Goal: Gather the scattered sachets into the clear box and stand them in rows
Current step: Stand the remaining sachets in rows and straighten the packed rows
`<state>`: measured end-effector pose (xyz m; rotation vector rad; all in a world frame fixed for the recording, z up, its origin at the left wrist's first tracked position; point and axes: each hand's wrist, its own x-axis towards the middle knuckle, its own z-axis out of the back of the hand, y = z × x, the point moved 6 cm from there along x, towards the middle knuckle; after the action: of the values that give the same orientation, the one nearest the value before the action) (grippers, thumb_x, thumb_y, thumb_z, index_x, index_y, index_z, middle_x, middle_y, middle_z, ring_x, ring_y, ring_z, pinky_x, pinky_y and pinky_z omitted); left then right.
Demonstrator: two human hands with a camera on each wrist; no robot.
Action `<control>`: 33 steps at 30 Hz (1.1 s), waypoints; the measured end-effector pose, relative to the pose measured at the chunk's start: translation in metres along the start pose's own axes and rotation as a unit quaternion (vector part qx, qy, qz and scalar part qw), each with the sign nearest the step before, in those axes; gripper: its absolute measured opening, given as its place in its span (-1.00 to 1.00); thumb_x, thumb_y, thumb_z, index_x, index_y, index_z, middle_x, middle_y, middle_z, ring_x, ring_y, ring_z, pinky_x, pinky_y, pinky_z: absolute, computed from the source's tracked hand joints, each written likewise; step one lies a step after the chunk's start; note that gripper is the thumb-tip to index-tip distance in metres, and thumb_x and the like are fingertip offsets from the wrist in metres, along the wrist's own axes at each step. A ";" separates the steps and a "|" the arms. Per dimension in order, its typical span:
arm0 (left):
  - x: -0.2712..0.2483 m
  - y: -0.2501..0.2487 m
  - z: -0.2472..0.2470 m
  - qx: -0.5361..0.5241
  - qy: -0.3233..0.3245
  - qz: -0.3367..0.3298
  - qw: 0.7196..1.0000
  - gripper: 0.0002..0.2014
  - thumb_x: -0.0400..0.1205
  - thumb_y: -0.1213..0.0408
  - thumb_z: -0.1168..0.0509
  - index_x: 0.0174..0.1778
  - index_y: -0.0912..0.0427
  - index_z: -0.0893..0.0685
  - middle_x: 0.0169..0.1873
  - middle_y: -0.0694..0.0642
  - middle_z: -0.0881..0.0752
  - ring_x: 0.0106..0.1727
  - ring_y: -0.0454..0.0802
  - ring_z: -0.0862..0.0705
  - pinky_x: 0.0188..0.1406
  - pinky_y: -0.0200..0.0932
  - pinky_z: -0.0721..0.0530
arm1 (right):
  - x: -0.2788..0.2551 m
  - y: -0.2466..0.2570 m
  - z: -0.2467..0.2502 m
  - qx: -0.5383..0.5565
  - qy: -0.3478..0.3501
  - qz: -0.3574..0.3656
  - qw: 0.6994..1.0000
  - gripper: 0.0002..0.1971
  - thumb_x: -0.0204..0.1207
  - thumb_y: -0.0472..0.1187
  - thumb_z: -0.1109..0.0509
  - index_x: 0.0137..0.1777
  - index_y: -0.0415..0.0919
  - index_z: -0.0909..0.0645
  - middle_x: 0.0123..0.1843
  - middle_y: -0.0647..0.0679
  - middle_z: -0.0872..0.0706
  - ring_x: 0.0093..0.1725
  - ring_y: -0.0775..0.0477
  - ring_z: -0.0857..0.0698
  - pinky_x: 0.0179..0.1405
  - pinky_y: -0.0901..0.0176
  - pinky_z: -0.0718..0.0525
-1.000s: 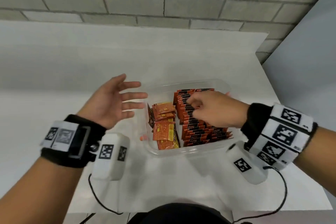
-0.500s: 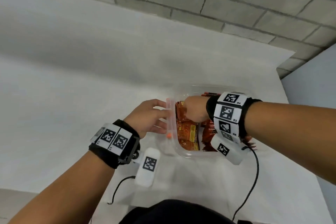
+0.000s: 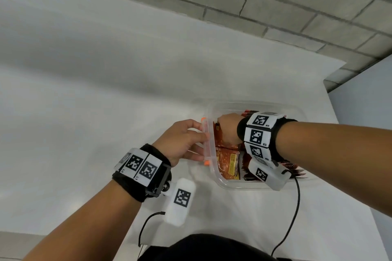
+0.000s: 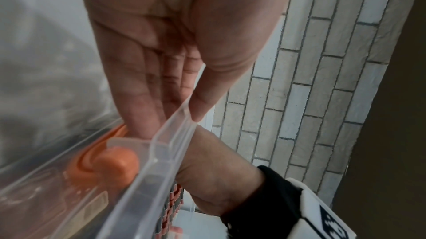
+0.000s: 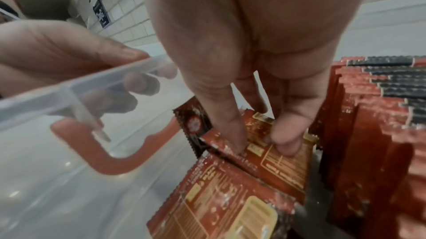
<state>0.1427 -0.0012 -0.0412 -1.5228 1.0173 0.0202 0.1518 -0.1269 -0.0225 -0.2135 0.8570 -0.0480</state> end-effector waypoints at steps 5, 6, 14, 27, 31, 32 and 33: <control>0.000 0.001 0.000 -0.008 0.003 0.001 1.000 -0.90 0.63 0.43 -0.34 0.03 0.24 -0.61 -0.22 0.23 -0.75 -0.44 0.02 -0.70 -0.49 -0.17 -0.70 | -0.001 0.004 -0.012 -0.016 0.023 -0.003 1.000 -0.57 0.58 -0.13 -0.37 0.39 -0.26 -0.48 0.27 -0.17 -0.60 0.07 -0.09 -0.60 -0.07 0.19 -0.55; 0.000 0.001 0.000 -0.009 0.002 0.001 1.000 -0.90 0.63 0.42 -0.35 0.03 0.24 -0.61 -0.22 0.23 -0.75 -0.43 0.03 -0.70 -0.49 -0.17 -0.70 | -0.001 0.004 -0.014 -0.017 0.022 -0.004 1.000 -0.53 0.55 -0.10 -0.39 0.42 -0.24 -0.44 0.29 -0.18 -0.55 0.14 -0.12 -0.58 -0.02 0.15 -0.56; 0.001 -0.001 0.000 -0.006 -0.002 -0.001 1.000 -0.90 0.63 0.42 -0.35 0.03 0.25 -0.60 -0.25 0.21 -0.76 -0.44 0.02 -0.70 -0.49 -0.17 -0.71 | -0.001 0.005 -0.016 0.025 0.023 0.004 0.999 -0.34 0.41 -0.08 -0.55 0.43 -0.25 -0.35 0.17 -0.12 -0.61 0.12 -0.14 -0.65 0.02 0.09 -0.65; 0.002 0.000 0.002 -0.002 -0.013 0.003 1.000 -0.90 0.60 0.39 -0.39 -0.03 0.18 -0.61 -0.30 0.12 -0.71 -0.49 -0.02 -0.69 -0.49 -0.16 -0.73 | -0.002 0.006 -0.010 0.037 0.003 0.099 0.994 -0.51 0.43 -0.11 -0.54 0.32 -0.25 -0.55 0.16 -0.14 -0.70 0.12 -0.14 -0.68 0.13 0.02 -0.67; 0.001 0.001 0.002 0.003 -0.025 0.002 1.000 -0.88 0.59 0.37 -0.40 -0.01 0.17 -0.61 -0.30 0.10 -0.72 -0.46 -0.02 -0.70 -0.47 -0.16 -0.73 | -0.018 -0.002 0.005 0.078 -0.033 0.113 0.990 -0.64 0.46 -0.13 -0.52 0.19 -0.29 -0.64 0.08 -0.16 -0.75 0.03 -0.14 -0.71 0.03 0.06 -0.69; 0.000 0.000 0.003 0.008 -0.031 -0.001 0.999 -0.87 0.59 0.36 -0.41 0.01 0.17 -0.62 -0.29 0.10 -0.72 -0.44 -0.01 -0.70 -0.46 -0.15 -0.73 | -0.024 -0.007 0.010 0.098 -0.041 0.115 0.988 -0.67 0.46 -0.14 -0.52 0.16 -0.29 -0.65 0.06 -0.17 -0.77 0.02 -0.15 -0.73 0.01 0.05 -0.69; -0.001 -0.001 0.003 0.015 -0.039 -0.004 0.999 -0.85 0.59 0.35 -0.42 0.02 0.17 -0.63 -0.28 0.10 -0.73 -0.42 0.00 -0.70 -0.46 -0.15 -0.73 | -0.031 -0.012 0.015 0.126 -0.051 0.117 0.984 -0.69 0.46 -0.16 -0.52 0.14 -0.29 -0.65 0.05 -0.18 -0.77 0.01 -0.17 -0.74 -0.02 0.05 -0.69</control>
<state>0.1442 0.0017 -0.0409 -1.4879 0.9458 0.0569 0.1437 -0.1320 0.0128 0.1210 0.7614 0.0734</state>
